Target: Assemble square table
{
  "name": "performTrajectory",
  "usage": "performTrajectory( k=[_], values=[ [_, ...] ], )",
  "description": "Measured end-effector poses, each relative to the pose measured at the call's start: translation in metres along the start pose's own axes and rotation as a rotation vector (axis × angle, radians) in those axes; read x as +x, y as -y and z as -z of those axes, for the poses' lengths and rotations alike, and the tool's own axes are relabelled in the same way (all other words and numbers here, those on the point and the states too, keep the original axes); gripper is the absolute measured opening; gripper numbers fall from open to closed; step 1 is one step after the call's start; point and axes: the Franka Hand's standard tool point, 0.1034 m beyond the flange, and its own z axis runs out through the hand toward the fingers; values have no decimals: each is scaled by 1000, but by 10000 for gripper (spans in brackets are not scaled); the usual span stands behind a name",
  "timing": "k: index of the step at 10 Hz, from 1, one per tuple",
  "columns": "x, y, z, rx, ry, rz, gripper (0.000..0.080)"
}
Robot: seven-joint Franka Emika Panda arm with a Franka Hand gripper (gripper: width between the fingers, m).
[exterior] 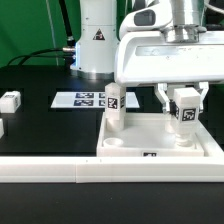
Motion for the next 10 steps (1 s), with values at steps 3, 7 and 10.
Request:
performTrajectory(
  k=[3, 7, 10],
  values=[
    [-1, 3, -3, -1, -9, 6, 285],
    [-9, 6, -10, -2, -1, 15, 285],
    [-11, 4, -9, -11, -38, 19, 285]
  ],
)
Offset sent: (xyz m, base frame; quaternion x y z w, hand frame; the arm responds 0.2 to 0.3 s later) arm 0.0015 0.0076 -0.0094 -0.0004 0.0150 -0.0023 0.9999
